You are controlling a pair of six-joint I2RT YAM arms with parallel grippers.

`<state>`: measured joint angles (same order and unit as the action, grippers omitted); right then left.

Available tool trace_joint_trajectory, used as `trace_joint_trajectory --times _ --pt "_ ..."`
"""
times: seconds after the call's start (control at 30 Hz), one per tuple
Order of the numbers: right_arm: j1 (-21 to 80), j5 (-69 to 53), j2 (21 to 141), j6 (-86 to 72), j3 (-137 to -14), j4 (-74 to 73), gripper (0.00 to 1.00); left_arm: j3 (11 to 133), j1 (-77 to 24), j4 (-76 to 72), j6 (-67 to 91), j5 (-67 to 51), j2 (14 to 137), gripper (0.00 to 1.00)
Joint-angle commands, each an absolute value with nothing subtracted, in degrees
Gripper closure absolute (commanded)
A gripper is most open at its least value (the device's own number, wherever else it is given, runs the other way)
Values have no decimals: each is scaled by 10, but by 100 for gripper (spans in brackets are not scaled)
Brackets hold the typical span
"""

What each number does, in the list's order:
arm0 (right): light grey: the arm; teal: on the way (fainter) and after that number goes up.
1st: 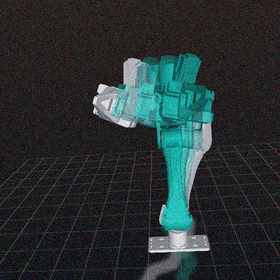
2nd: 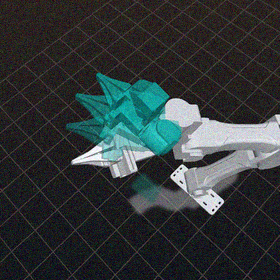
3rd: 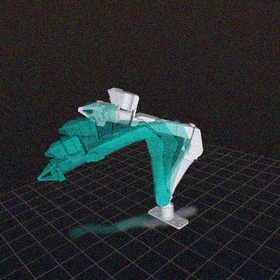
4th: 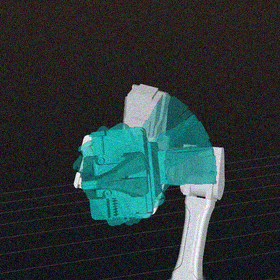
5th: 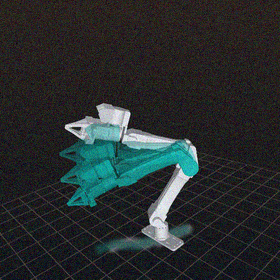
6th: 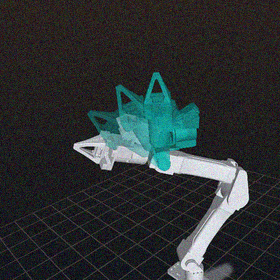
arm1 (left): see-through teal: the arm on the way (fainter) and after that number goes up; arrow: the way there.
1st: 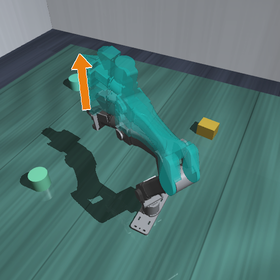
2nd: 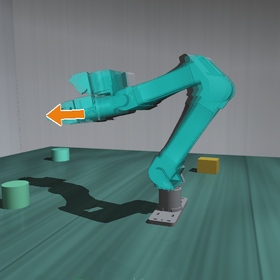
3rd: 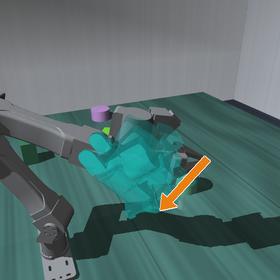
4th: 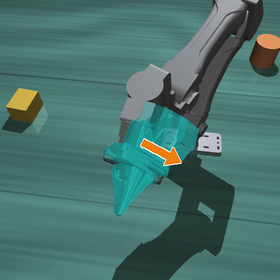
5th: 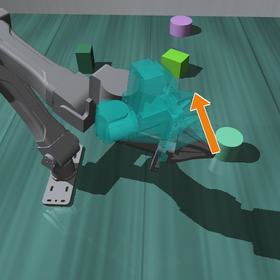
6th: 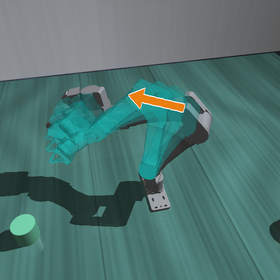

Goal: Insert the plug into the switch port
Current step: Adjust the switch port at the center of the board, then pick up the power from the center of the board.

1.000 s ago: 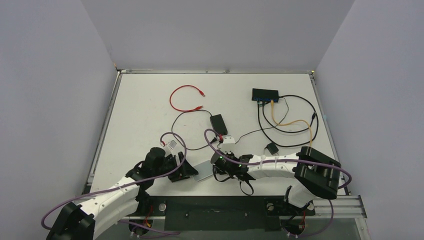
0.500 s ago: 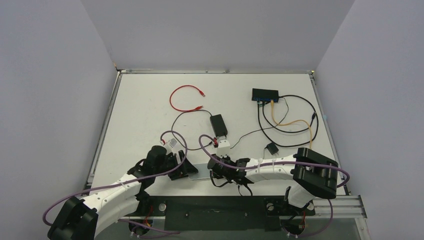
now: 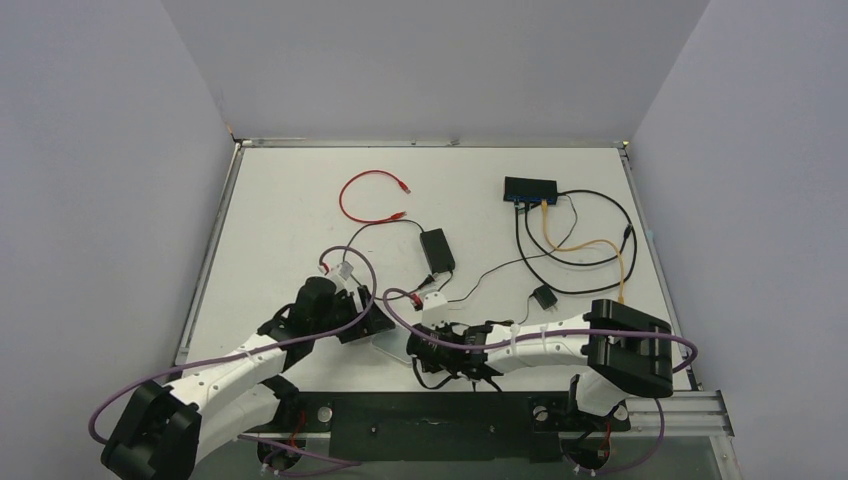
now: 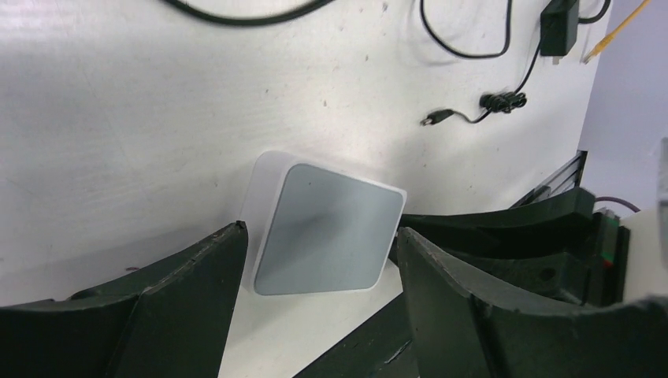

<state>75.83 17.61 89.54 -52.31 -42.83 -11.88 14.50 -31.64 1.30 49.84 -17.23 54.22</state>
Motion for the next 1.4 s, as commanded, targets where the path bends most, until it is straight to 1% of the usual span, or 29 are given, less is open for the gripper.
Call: trace_joint_trajectory --times 0.0,0.17,0.27,0.43,0.6,0.87,0.93,1.03,1.17,1.37 --pt "760 201 887 -494 -454 -184 78 194 -303 32 465 -154 530 33" --pt "745 248 844 -444 -460 -246 75 204 -299 57 463 -146 496 33" --pt "728 265 813 -406 -460 -270 70 209 -299 69 464 -141 479 33" --pt "679 263 775 -354 -455 -284 65 214 -297 85 467 -150 458 33" --pt "619 225 757 -267 -452 -282 59 208 -297 88 471 -158 446 33" --pt "593 147 761 -107 -456 -246 55 201 -295 79 470 -174 457 32" --pt "581 119 761 -71 -455 -236 55 201 -295 78 468 -177 458 32" --pt "554 45 773 -11 -464 -237 55 201 -293 77 467 -181 459 32" --pt "532 -10 806 19 -486 -256 56 200 -291 76 466 -185 461 32" --pt "530 -49 856 40 -515 -277 58 197 -289 71 462 -193 465 32"
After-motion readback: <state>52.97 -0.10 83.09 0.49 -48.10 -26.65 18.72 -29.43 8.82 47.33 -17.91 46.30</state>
